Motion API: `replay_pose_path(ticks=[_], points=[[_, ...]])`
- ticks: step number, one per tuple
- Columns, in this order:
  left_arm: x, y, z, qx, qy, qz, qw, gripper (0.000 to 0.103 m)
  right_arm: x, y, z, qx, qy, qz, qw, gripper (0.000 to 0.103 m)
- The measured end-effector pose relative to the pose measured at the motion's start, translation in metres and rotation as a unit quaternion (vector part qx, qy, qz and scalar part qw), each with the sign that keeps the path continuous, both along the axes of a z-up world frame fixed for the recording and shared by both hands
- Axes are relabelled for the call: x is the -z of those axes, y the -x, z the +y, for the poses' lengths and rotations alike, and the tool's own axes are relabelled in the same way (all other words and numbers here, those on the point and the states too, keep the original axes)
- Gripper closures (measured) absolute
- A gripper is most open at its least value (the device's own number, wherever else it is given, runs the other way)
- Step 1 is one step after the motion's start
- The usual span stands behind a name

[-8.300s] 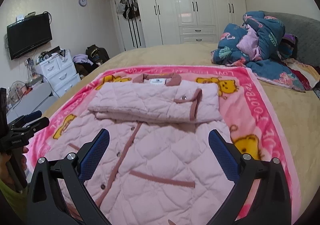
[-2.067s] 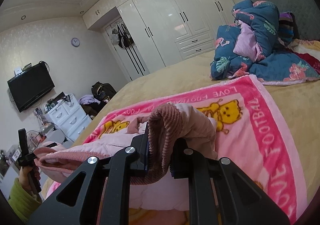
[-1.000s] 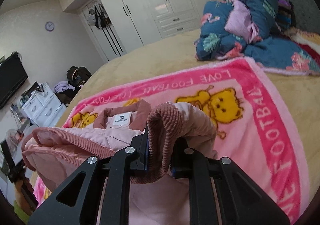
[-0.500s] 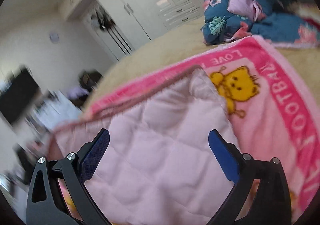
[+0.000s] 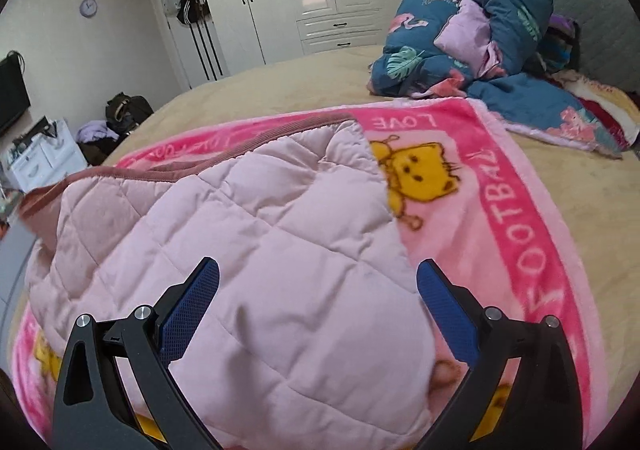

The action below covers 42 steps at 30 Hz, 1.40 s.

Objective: Fold large clothes
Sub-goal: 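Grasp the folded jacket edge with both tools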

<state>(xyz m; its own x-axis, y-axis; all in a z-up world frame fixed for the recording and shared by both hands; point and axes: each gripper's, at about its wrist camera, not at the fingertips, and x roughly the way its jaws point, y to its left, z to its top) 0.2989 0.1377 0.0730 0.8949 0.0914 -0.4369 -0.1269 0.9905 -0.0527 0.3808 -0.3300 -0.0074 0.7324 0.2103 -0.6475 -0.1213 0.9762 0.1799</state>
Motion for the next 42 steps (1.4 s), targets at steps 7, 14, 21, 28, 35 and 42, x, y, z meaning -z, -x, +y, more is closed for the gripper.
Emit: replay_pose_path(ticks=[7, 14, 21, 28, 35, 42], points=[[0.090, -0.025, 0.035, -0.007, 0.004, 0.136, 0.9906, 0.009, 0.015, 0.010, 0.006, -0.017, 0.030, 0.006, 0.999, 0.004], [0.124, -0.034, 0.035, 0.056, 0.026, 0.162, 0.9849, 0.009, 0.027, 0.025, 0.017, -0.024, 0.082, -0.020, 0.996, 0.028], [0.129, -0.034, 0.038, 0.067, 0.067, 0.153, 0.9837, 0.053, 0.038, 0.025, 0.014, -0.012, 0.060, -0.019, 0.998, 0.077], [0.086, -0.032, 0.034, 0.043, 0.069, 0.090, 0.9926, 0.090, 0.004, 0.021, 0.012, 0.017, 0.025, -0.054, 0.998, 0.089], [0.082, -0.064, 0.032, 0.030, 0.062, 0.084, 0.9941, 0.090, 0.007, -0.021, 0.016, 0.039, 0.035, -0.039, 0.998, 0.089], [0.109, -0.101, 0.030, 0.007, 0.046, 0.114, 0.9924, 0.090, 0.033, -0.055, 0.020, 0.046, 0.043, -0.004, 0.998, 0.089]])
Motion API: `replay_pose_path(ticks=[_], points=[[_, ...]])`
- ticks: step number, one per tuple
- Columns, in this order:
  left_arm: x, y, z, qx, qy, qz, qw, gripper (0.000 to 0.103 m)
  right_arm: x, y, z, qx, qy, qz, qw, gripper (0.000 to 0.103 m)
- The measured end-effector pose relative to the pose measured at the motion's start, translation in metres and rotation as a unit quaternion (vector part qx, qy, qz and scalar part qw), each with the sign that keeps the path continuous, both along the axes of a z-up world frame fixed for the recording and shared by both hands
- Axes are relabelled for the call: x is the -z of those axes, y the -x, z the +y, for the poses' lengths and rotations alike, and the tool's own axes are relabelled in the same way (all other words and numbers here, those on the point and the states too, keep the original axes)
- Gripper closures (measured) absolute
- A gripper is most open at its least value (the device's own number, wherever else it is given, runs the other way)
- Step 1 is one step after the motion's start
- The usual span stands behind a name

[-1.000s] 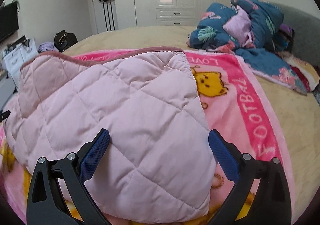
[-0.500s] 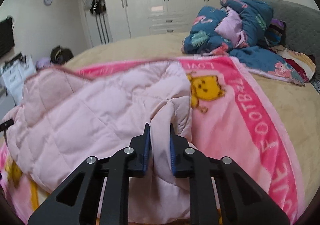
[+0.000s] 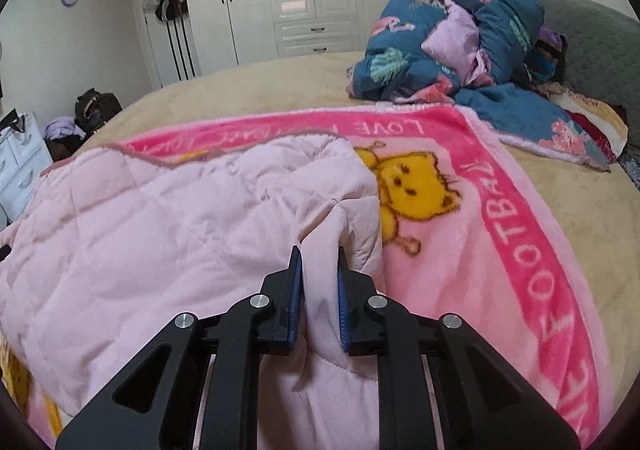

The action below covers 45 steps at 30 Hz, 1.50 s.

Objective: Fold large clothes
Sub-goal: 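Grasp the folded jacket edge with both tools, then open both tools and pull back from the folded jacket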

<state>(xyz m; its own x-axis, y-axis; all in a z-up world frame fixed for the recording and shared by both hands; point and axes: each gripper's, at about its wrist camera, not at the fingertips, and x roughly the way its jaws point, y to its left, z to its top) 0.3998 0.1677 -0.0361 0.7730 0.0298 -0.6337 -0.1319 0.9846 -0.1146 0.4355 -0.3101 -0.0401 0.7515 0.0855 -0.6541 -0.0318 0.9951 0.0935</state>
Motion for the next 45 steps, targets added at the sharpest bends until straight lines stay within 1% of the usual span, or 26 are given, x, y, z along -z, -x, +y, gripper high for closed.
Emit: replay_pose_path(ticks=[4, 6, 13, 18, 22, 24, 25, 26, 27, 28, 29, 30, 31, 32, 33, 35, 36, 38, 39, 41, 45], points=[[0.010, -0.019, -0.004, -0.002, -0.014, 0.022, 0.9996, 0.089, 0.017, -0.013, 0.000, 0.002, -0.008, 0.027, 1.000, 0.088], [0.016, -0.027, -0.004, -0.002, -0.011, 0.036, 0.9993, 0.087, 0.021, -0.015, 0.002, 0.002, -0.003, 0.030, 1.000, 0.088], [0.025, -0.025, -0.003, -0.007, -0.009, 0.042, 0.9991, 0.085, 0.029, -0.016, 0.000, 0.007, -0.021, 0.038, 0.999, 0.086], [0.022, -0.020, -0.006, -0.016, -0.017, 0.047, 0.9986, 0.083, 0.029, -0.014, 0.005, 0.009, -0.004, 0.043, 0.999, 0.083], [0.017, -0.016, -0.008, -0.023, -0.027, 0.052, 0.9980, 0.075, 0.026, -0.013, 0.003, 0.011, -0.003, 0.050, 0.999, 0.079], [0.015, -0.012, -0.006, -0.028, -0.027, 0.054, 0.9978, 0.067, 0.023, -0.010, 0.001, 0.013, -0.004, 0.053, 0.998, 0.074], [0.013, -0.009, -0.006, -0.030, -0.027, 0.054, 0.9978, 0.059, 0.021, -0.008, 0.000, 0.013, -0.001, 0.054, 0.998, 0.073], [0.012, -0.007, -0.006, -0.033, -0.030, 0.054, 0.9975, 0.050, 0.020, -0.006, -0.001, 0.013, 0.000, 0.054, 0.998, 0.069], [0.010, -0.004, -0.007, -0.035, -0.034, 0.055, 0.9973, 0.046, 0.019, -0.004, -0.002, 0.013, 0.001, 0.055, 0.998, 0.064], [0.008, -0.001, -0.007, -0.039, -0.038, 0.054, 0.9970, 0.040, 0.017, -0.002, -0.003, 0.014, 0.001, 0.056, 0.998, 0.061], [0.006, 0.003, -0.007, -0.040, -0.040, 0.053, 0.9970, 0.034, 0.015, 0.001, -0.004, 0.014, -0.001, 0.057, 0.998, 0.054], [0.003, 0.007, -0.007, -0.041, -0.042, 0.050, 0.9970, 0.033, 0.012, 0.005, -0.005, 0.014, -0.006, 0.056, 0.998, 0.044], [0.001, 0.011, -0.007, -0.040, -0.042, 0.048, 0.9971, 0.031, 0.009, 0.009, -0.006, 0.014, -0.010, 0.055, 0.998, 0.039], [-0.002, 0.015, -0.008, -0.040, -0.044, 0.045, 0.9972, 0.028, 0.007, 0.013, -0.006, 0.012, -0.012, 0.054, 0.998, 0.026], [-0.005, 0.018, -0.009, -0.040, -0.046, 0.044, 0.9972, 0.027, 0.004, 0.017, -0.006, 0.012, -0.014, 0.049, 0.999, 0.018], [-0.011, 0.027, -0.011, -0.041, -0.052, 0.038, 0.9971, 0.019, -0.003, 0.027, -0.004, 0.010, -0.015, 0.040, 0.999, 0.011], [-0.013, 0.030, -0.012, -0.042, -0.053, 0.036, 0.9971, 0.018, -0.007, 0.033, -0.003, 0.006, -0.017, 0.036, 0.999, 0.008], [-0.020, 0.040, -0.014, -0.041, -0.051, 0.030, 0.9974, 0.011, -0.013, 0.040, -0.002, 0.000, -0.021, 0.031, 0.999, 0.007], [-0.022, 0.042, -0.015, -0.041, -0.052, 0.028, 0.9974, 0.010, -0.017, 0.047, -0.001, -0.004, -0.022, 0.024, 0.999, 0.007], [-0.030, 0.051, -0.019, -0.040, -0.056, 0.021, 0.9974, 0.009, -0.026, 0.056, 0.001, -0.009, -0.019, 0.011, 1.000, 0.006], [-0.042, 0.067, -0.025, -0.040, -0.053, 0.005, 0.9978, 0.009, -0.044, 0.076, 0.002, -0.018, -0.017, -0.016, 1.000, 0.004]])
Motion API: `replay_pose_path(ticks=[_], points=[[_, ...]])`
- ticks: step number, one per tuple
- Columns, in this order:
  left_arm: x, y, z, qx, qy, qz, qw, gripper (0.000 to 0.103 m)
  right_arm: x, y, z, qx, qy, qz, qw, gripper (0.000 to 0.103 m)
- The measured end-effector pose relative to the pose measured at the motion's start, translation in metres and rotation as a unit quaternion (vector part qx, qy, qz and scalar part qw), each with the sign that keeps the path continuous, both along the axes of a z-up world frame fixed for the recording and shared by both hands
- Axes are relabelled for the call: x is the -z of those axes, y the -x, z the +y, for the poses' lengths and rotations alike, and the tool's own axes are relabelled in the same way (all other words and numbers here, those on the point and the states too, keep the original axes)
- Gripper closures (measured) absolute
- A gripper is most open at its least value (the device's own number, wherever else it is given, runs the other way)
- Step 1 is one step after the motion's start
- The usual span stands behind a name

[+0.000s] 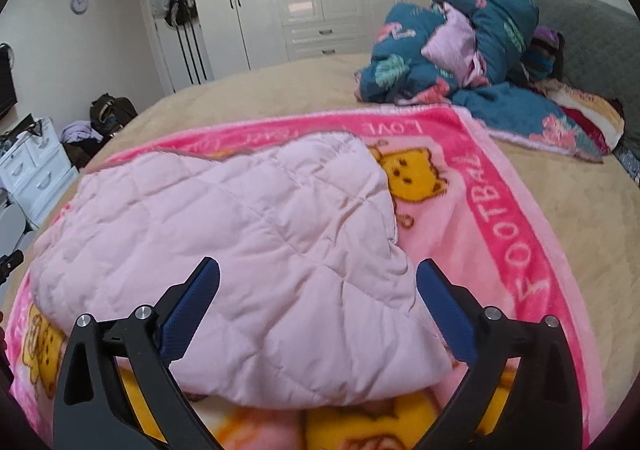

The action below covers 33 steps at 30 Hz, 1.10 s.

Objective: Fold large clothes
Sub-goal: 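Open both tools and pull back from the folded jacket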

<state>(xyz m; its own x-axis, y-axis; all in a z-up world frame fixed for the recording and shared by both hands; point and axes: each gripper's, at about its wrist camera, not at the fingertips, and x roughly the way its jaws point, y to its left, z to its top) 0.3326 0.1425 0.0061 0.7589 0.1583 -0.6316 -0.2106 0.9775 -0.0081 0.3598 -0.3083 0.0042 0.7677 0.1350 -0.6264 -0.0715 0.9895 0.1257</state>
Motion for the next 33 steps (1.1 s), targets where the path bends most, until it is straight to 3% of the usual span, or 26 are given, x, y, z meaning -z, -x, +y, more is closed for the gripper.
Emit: replay_pose_path(ticks=[9, 19, 28, 33], points=[[-0.016, 0.033, -0.011, 0.004, -0.006, -0.024, 0.9997, 0.009, -0.030, 0.038, 0.002, -0.021, -0.012, -0.036, 0.999, 0.004], [-0.016, 0.059, -0.023, 0.005, -0.022, -0.033, 0.9992, 0.009, -0.036, 0.071, 0.003, -0.028, -0.027, -0.049, 0.998, 0.004], [0.000, 0.067, -0.028, 0.015, -0.022, -0.014, 0.9995, 0.009, -0.024, 0.091, 0.002, -0.030, -0.049, -0.038, 0.998, 0.004], [0.024, 0.060, -0.020, 0.012, 0.009, 0.015, 0.9998, 0.009, 0.005, 0.090, -0.001, -0.018, -0.074, -0.002, 0.997, 0.004]])
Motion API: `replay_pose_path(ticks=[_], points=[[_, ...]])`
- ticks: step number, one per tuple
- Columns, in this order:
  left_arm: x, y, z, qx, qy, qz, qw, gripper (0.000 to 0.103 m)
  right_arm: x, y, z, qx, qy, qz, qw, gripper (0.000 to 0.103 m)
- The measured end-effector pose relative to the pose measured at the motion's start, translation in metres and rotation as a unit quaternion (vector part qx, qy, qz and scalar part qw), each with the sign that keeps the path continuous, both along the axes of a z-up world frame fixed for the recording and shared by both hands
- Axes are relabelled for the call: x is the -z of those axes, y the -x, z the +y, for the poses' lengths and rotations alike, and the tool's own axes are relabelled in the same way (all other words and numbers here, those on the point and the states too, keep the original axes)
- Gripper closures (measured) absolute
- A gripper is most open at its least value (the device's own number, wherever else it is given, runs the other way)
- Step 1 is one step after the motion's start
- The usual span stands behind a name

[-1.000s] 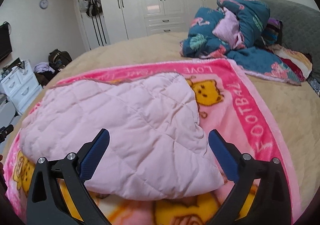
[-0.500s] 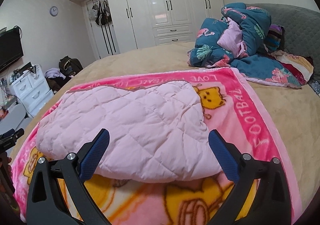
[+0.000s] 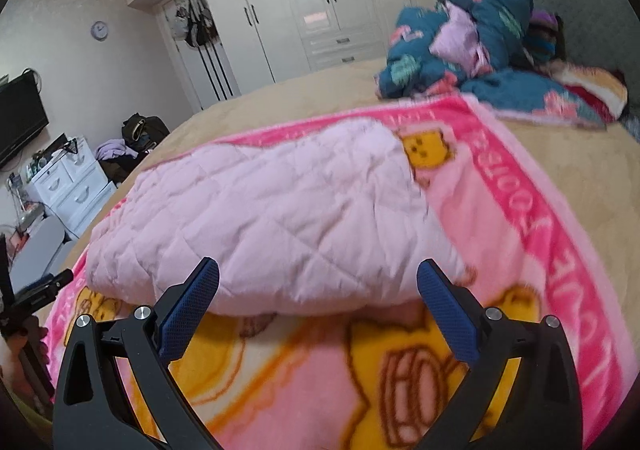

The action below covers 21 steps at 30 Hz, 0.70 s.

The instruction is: Fold large clothes

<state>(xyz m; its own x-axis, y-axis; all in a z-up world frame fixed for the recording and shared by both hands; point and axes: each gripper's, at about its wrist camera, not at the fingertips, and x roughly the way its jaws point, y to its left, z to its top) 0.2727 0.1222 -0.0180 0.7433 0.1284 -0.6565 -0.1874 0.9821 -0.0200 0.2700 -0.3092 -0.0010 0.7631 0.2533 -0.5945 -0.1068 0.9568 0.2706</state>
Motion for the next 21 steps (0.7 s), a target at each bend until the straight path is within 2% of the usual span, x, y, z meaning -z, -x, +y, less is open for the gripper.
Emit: replay_pose_path(ticks=[5, 13, 17, 19, 21], points=[[0.025, -0.007, 0.008, -0.004, 0.029, 0.033, 0.9990, 0.009, 0.033, -0.005, -0.003, 0.019, -0.030, 0.042, 0.998, 0.004], [0.046, -0.007, 0.021, -0.009, 0.086, 0.061, 0.9944, 0.009, 0.066, -0.003, -0.006, 0.039, -0.049, 0.070, 0.996, 0.004], [0.053, -0.007, 0.028, -0.002, 0.153, 0.062, 0.9862, 0.009, 0.075, -0.002, -0.005, 0.041, -0.059, 0.080, 0.994, 0.004], [0.061, -0.008, 0.033, -0.005, 0.200, 0.064, 0.9777, 0.009, 0.076, -0.003, -0.004, 0.041, -0.066, 0.082, 0.994, 0.004], [0.065, -0.010, 0.035, -0.007, 0.227, 0.064, 0.9718, 0.009, 0.077, -0.008, -0.005, 0.042, -0.074, 0.085, 0.993, 0.004]])
